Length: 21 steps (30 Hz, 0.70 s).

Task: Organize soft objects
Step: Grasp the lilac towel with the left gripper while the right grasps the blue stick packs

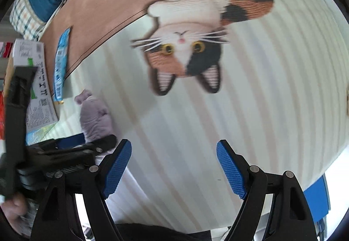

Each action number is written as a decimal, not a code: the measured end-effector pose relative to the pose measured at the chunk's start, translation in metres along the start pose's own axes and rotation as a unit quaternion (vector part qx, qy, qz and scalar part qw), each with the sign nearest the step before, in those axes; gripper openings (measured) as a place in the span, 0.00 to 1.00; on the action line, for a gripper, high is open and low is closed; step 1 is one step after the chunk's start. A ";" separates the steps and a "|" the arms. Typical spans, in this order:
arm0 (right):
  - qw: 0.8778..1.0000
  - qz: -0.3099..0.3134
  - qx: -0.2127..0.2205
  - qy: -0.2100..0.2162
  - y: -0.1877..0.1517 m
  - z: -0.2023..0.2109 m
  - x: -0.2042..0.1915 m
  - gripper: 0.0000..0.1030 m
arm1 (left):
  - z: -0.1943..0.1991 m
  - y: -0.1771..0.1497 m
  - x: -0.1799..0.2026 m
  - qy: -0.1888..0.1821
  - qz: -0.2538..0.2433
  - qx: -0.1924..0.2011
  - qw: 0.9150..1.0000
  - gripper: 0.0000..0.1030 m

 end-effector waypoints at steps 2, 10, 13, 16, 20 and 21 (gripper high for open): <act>1.000 0.003 0.005 -0.007 0.005 0.008 0.000 0.80 | 0.001 -0.003 0.002 0.025 0.002 0.016 1.000 0.34; 0.996 0.089 0.008 0.029 0.049 0.021 -0.093 0.80 | 0.025 -0.077 -0.086 0.047 0.119 0.073 0.989 0.28; 0.993 0.110 -0.004 0.039 0.072 -0.001 -0.154 0.76 | 0.024 -0.101 -0.129 0.056 0.189 0.081 0.977 0.28; 0.992 0.120 -0.025 0.031 0.091 -0.030 -0.210 0.64 | 0.014 -0.116 -0.169 0.036 0.257 0.076 0.963 0.28; 0.990 0.130 -0.048 -0.012 0.106 -0.068 -0.258 0.56 | 0.009 -0.124 -0.198 0.018 0.294 0.079 0.952 0.28; 0.989 0.133 -0.051 -0.027 0.108 -0.075 -0.265 0.53 | 0.009 -0.125 -0.202 0.014 0.297 0.080 0.951 0.28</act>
Point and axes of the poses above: each gripper's, at about its wrist camera, not at the fingertips, and z roughly against the way its jaws point, x to its right, y to its top, the point moved 1 cm from there along -z, roughly the way its jaws point
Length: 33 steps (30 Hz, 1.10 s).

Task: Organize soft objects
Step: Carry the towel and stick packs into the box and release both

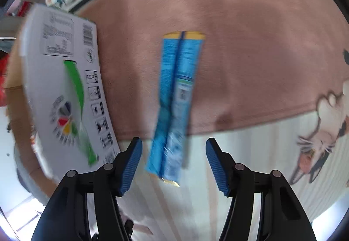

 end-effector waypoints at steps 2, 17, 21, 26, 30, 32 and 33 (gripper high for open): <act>1.000 -0.001 -0.009 -0.018 0.005 -0.010 -0.007 0.40 | 0.009 0.001 0.005 -0.007 0.005 0.003 1.000 0.28; 0.996 0.015 0.088 -0.007 -0.048 0.076 -0.006 0.10 | 0.117 -0.030 -0.019 -0.064 -0.077 0.092 0.991 0.28; 0.990 0.040 0.132 0.028 -0.079 0.134 -0.030 0.10 | 0.168 -0.009 -0.038 -0.099 -0.087 0.110 0.985 0.28; 0.982 0.074 0.162 0.062 -0.115 0.170 -0.082 0.10 | 0.212 0.023 -0.072 -0.115 -0.092 0.126 0.981 0.28; 0.979 0.099 0.169 0.060 -0.113 0.187 -0.126 0.10 | 0.225 0.061 -0.095 -0.100 -0.088 0.143 0.981 0.28; 0.979 0.107 0.168 0.049 -0.107 0.182 -0.145 0.10 | 0.230 0.090 -0.106 -0.078 -0.080 0.155 0.982 0.28; 0.979 0.108 0.166 0.044 -0.104 0.176 -0.153 0.10 | 0.227 0.102 -0.109 -0.070 -0.080 0.156 0.982 0.28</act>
Point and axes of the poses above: each gripper's, at about its wrist camera, not at the fingertips, and z roughly against the way its jaws point, x to its right, y to its top, the point moved 1 cm from there along -z, roughly the way its jaws point
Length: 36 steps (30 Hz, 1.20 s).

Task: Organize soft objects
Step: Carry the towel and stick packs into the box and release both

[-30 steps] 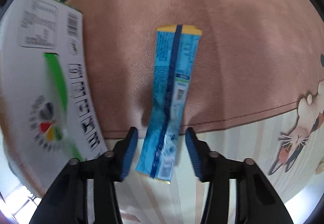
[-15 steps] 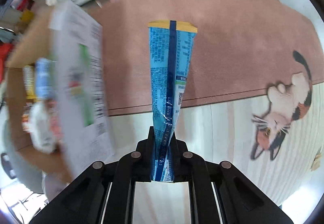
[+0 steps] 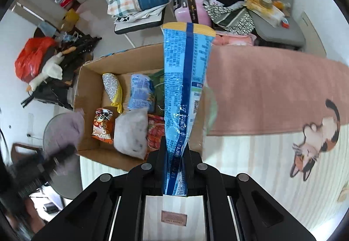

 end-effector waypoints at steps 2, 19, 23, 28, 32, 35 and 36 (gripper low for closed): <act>1.000 0.004 -0.009 -0.012 0.005 -0.017 -0.010 0.10 | -0.018 0.024 -0.012 0.018 -0.002 -0.015 1.000 0.28; 0.984 0.036 -0.112 -0.137 0.020 -0.150 -0.019 0.19 | -0.165 0.097 -0.046 0.075 -0.011 -0.171 0.982 0.35; 0.986 0.018 -0.109 -0.121 0.020 -0.150 -0.015 0.63 | -0.167 0.101 -0.048 0.061 -0.004 -0.163 0.985 0.70; 0.988 0.008 -0.104 -0.114 0.021 -0.141 -0.013 0.63 | -0.159 0.102 -0.048 0.049 0.002 -0.149 0.988 0.91; 0.989 0.006 -0.101 -0.107 0.023 -0.134 -0.015 0.81 | -0.148 0.099 -0.040 0.055 -0.010 -0.131 0.990 0.92; 0.990 0.007 -0.096 -0.100 0.020 -0.130 -0.020 0.97 | -0.136 0.092 -0.033 0.057 -0.022 -0.112 0.992 0.97; 0.991 0.006 -0.097 -0.093 0.018 -0.128 -0.022 1.00 | -0.130 0.087 -0.029 0.057 -0.026 -0.103 0.993 0.99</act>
Point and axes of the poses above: each gripper's, at about its wrist camera, not at the fingertips, and z roughly against the way its jaws point, x to its right, y to its top, the point moved 1 cm from there along -z, roughly the way its jaws point
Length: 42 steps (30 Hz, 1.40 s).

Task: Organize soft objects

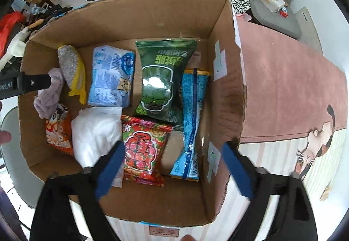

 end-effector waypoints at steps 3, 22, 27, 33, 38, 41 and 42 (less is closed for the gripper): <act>1.000 0.000 0.003 -0.004 -0.006 0.004 -0.004 1.00 | 0.009 -0.017 0.006 0.002 -0.006 0.019 1.000 0.99; 0.998 -0.014 0.064 -0.009 -0.041 0.053 -0.003 1.00 | 0.053 -0.091 0.007 0.009 0.024 0.083 0.996 0.99; 0.993 -0.006 0.115 -0.010 -0.069 0.096 -0.002 1.00 | 0.096 -0.123 0.012 0.016 0.021 0.137 0.990 0.99; 0.985 0.007 0.171 -0.003 -0.122 0.161 -0.001 1.00 | 0.156 -0.170 0.020 0.018 0.011 0.196 0.980 0.99; 0.976 0.011 0.219 0.002 -0.163 0.215 -0.001 1.00 | 0.207 -0.206 0.025 0.010 0.002 0.238 0.971 0.99; 0.971 0.010 0.240 0.004 -0.186 0.243 -0.001 1.00 | 0.229 -0.225 0.027 0.005 0.001 0.256 0.967 0.99; 0.968 0.011 0.249 0.002 -0.195 0.253 -0.001 1.00 | 0.237 -0.233 0.027 0.004 0.002 0.264 0.965 0.99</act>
Point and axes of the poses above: each gripper's, at about its wrist camera, not at the fingertips, and z roughly against the way its jaws point, x to its right, y to its top, the point moved 1 cm from there along -z, roughly the way its jaws point
